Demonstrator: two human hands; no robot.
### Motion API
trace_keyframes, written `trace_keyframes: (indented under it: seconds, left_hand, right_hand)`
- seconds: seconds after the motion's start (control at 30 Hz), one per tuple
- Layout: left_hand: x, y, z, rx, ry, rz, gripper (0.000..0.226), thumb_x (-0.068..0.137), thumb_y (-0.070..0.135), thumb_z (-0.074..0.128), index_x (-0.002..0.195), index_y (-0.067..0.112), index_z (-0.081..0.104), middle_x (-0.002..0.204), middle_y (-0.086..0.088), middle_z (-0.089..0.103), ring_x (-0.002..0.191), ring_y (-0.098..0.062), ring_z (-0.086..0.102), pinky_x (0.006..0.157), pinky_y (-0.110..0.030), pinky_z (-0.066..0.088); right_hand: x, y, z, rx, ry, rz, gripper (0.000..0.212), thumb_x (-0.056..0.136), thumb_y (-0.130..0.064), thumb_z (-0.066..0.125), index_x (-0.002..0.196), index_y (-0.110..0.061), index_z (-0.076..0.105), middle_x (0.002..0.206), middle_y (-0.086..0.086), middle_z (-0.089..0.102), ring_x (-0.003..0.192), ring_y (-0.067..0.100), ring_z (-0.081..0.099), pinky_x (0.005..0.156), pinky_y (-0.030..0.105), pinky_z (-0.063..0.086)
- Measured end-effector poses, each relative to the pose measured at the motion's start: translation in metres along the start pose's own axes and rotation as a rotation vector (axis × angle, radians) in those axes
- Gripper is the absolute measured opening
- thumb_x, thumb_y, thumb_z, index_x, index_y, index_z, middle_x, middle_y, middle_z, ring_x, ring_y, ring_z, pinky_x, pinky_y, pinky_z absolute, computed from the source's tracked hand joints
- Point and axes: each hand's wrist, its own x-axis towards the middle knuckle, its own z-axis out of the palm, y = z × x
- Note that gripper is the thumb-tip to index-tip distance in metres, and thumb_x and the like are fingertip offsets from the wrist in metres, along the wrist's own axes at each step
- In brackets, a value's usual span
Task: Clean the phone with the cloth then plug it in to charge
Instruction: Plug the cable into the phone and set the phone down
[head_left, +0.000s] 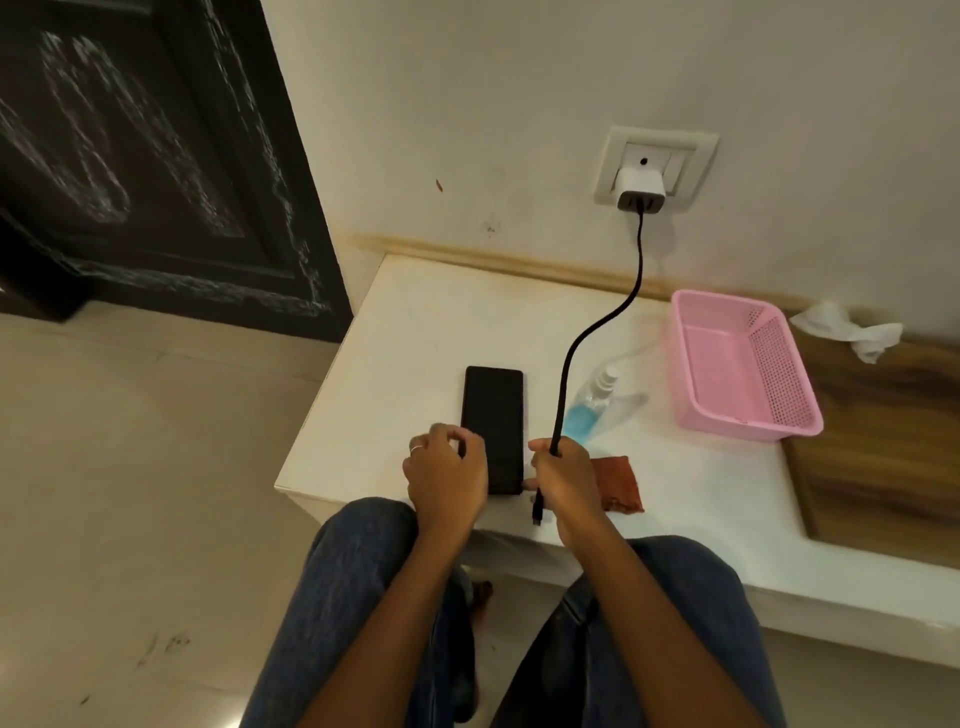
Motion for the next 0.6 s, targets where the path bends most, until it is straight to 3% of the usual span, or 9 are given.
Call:
trace_keyframes:
  seconds: [0.07,0.13,0.23,0.3,0.33,0.4,0.5,0.6]
  left_hand:
    - [0.008,0.001,0.0,-0.105,-0.045,-0.109,0.026,0.093,0.022,0.051,0.119,0.014,0.052,0.12,-0.009,0.052,0.103,-0.022,0.05,0.078,-0.029,0.04]
    - [0.013,0.006,0.001,-0.295,-0.145,-0.308,0.035,0.095,0.022,0.049,0.129,0.014,0.044,0.108,-0.002,0.055,0.084,-0.012,0.05,0.064,-0.024,0.04]
    - [0.021,0.006,0.005,-0.393,-0.215,-0.454,0.04,0.096,0.021,0.047,0.135,0.011,0.042,0.085,0.008,0.048,0.073,-0.007,0.045,0.058,-0.022,0.035]
    - [0.027,0.005,0.005,-0.451,-0.239,-0.518,0.033,0.096,0.019,0.045,0.126,0.007,0.051,0.084,0.002,0.049,0.081,-0.016,0.048,0.071,-0.026,0.038]
    - [0.028,0.004,0.004,-0.477,-0.252,-0.545,0.024,0.095,0.019,0.043,0.11,0.007,0.057,0.08,-0.001,0.046,0.083,-0.02,0.045,0.073,-0.031,0.036]
    - [0.028,0.003,0.005,-0.502,-0.242,-0.595,0.02,0.095,0.022,0.039,0.083,0.012,0.05,0.075,-0.004,0.04,0.079,-0.022,0.04,0.069,-0.034,0.033]
    - [0.028,0.004,0.007,-0.545,-0.16,-0.637,0.023,0.098,0.024,0.037,0.086,0.009,0.05,0.084,-0.01,0.048,0.078,-0.022,0.046,0.063,-0.03,0.035]
    - [0.027,0.005,0.006,-0.668,-0.161,-0.713,0.024,0.098,0.026,0.04,0.086,0.012,0.055,0.087,-0.008,0.057,0.074,-0.018,0.052,0.061,-0.028,0.04]
  right_hand:
    - [0.005,0.001,0.001,-0.072,-0.031,0.022,0.035,0.094,-0.003,0.039,0.127,-0.011,0.051,0.116,0.009,0.059,0.096,0.023,0.059,0.071,0.029,0.047]
    - [0.007,0.001,0.004,-0.139,-0.091,0.043,0.042,0.092,0.0,0.039,0.133,-0.009,0.045,0.125,0.013,0.054,0.095,0.024,0.054,0.069,0.03,0.045]
    - [0.01,0.0,0.01,-0.194,-0.129,0.063,0.037,0.093,-0.002,0.04,0.128,-0.003,0.049,0.115,0.013,0.056,0.093,0.025,0.052,0.076,0.034,0.049]
    - [0.012,0.001,0.011,-0.186,-0.115,0.086,0.031,0.094,-0.004,0.04,0.122,-0.002,0.053,0.109,0.014,0.057,0.092,0.024,0.054,0.08,0.035,0.051]
    - [0.013,0.001,0.01,-0.171,-0.105,0.092,0.029,0.094,-0.005,0.039,0.118,-0.001,0.055,0.103,0.013,0.057,0.086,0.023,0.054,0.075,0.034,0.051]
    - [0.015,0.001,0.008,-0.148,-0.077,0.084,0.023,0.095,-0.008,0.038,0.108,-0.004,0.057,0.087,0.008,0.053,0.069,0.017,0.049,0.058,0.027,0.045]
    - [0.011,-0.003,0.003,-0.093,-0.034,0.055,0.018,0.093,-0.011,0.042,0.096,-0.004,0.059,0.074,0.009,0.052,0.061,0.014,0.046,0.049,0.022,0.035]
    - [0.006,-0.012,-0.001,0.026,-0.024,0.038,0.016,0.089,-0.009,0.049,0.079,-0.006,0.061,0.088,0.021,0.064,0.079,0.03,0.062,0.055,0.026,0.039]
